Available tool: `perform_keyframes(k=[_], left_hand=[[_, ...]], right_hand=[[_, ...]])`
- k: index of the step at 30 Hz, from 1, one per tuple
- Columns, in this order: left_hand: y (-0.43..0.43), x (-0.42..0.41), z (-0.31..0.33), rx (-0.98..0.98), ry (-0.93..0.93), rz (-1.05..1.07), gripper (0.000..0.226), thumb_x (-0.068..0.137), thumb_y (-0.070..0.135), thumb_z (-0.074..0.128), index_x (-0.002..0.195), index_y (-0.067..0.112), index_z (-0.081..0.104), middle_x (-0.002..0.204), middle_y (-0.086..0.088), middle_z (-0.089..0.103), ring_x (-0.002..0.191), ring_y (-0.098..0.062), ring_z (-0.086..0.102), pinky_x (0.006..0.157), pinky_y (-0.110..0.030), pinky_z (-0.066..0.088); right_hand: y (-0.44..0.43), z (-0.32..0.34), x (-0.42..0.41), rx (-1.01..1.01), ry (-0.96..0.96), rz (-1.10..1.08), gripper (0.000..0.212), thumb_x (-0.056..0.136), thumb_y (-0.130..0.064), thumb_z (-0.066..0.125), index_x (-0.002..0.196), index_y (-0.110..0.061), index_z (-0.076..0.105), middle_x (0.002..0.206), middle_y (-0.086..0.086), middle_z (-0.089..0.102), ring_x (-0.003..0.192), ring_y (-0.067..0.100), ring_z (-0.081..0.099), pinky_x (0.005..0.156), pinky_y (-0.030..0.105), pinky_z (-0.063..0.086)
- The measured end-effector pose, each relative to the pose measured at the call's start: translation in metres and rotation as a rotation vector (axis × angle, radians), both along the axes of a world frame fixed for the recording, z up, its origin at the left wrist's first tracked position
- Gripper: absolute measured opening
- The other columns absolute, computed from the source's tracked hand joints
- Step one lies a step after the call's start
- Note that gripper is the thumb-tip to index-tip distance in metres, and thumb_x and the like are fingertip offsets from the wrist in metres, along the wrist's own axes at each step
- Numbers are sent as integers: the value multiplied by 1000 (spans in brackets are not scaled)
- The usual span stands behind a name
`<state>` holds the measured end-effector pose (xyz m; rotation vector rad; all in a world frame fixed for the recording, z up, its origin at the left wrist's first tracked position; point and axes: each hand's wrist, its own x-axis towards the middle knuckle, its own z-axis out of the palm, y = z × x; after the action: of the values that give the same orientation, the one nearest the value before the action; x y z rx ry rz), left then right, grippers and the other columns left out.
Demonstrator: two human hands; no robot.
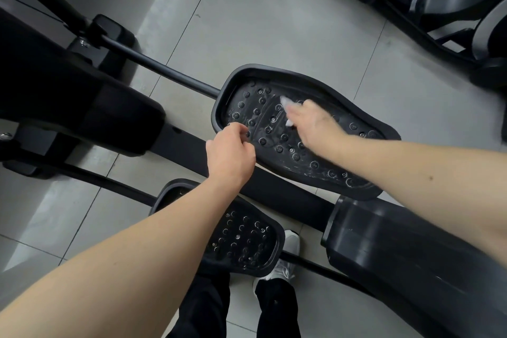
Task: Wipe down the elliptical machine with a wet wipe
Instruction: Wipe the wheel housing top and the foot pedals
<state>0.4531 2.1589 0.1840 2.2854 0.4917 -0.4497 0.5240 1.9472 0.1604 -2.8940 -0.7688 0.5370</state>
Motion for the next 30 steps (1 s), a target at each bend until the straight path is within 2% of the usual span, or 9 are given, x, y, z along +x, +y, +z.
perform_keyframes(k=[4,6,9,12,16,19,23,26,30], left_hand=[[-3,0,3,15,-32,-30,37,88,9,47,120,22,63,106,10,69,103,-16,61,97,-28,27],[-4,0,3,8,-33,-33,37,88,9,47,119,22,63,104,10,68,101,-16,61,98,-28,27],[-6,1,3,3,-41,-43,37,88,10,47,119,21,64,106,9,69,103,-16,60,95,-25,24],[-7,3,5,7,-50,-61,36,88,9,48,119,20,64,106,9,69,103,-17,61,94,-26,24],[-10,5,6,20,-66,-87,35,88,10,50,118,20,64,105,8,69,104,-17,62,94,-30,28],[-14,5,7,24,-74,-105,32,88,10,50,114,21,65,103,9,68,102,-18,61,94,-30,27],[-23,5,8,18,-71,-141,33,89,10,50,116,21,64,109,8,68,107,-17,59,95,-31,27],[-32,7,12,13,-63,-159,34,91,10,50,120,20,64,111,7,68,110,-18,59,99,-34,30],[-44,7,12,16,-44,-183,35,89,10,51,119,21,65,109,8,68,109,-18,60,101,-37,33]], right_hand=[[4,1,-43,155,192,510,31,89,4,48,107,-8,70,141,2,61,80,21,44,77,32,45],[-5,-2,-39,182,167,582,34,88,6,51,111,-8,71,144,-6,59,79,21,44,76,27,44],[-9,0,-11,171,57,247,63,83,15,55,140,-13,58,117,-6,64,78,21,49,69,29,49],[-18,-5,7,143,3,-90,65,92,11,48,152,-15,45,124,2,64,92,20,45,81,36,53],[-14,-4,-25,241,95,331,53,85,12,51,131,-11,65,136,-3,65,83,14,36,79,19,41],[-24,-4,-52,270,185,523,34,88,10,56,112,-8,73,140,-5,63,82,14,33,76,23,42],[-44,9,-23,209,32,137,69,83,16,49,141,-20,57,131,-2,62,85,14,47,77,28,51],[-58,10,-1,138,-43,-277,62,94,8,48,149,-21,50,128,2,60,95,9,44,85,30,50],[-51,5,-37,199,13,-97,77,87,12,42,156,-23,38,125,2,58,90,14,50,78,30,51]])
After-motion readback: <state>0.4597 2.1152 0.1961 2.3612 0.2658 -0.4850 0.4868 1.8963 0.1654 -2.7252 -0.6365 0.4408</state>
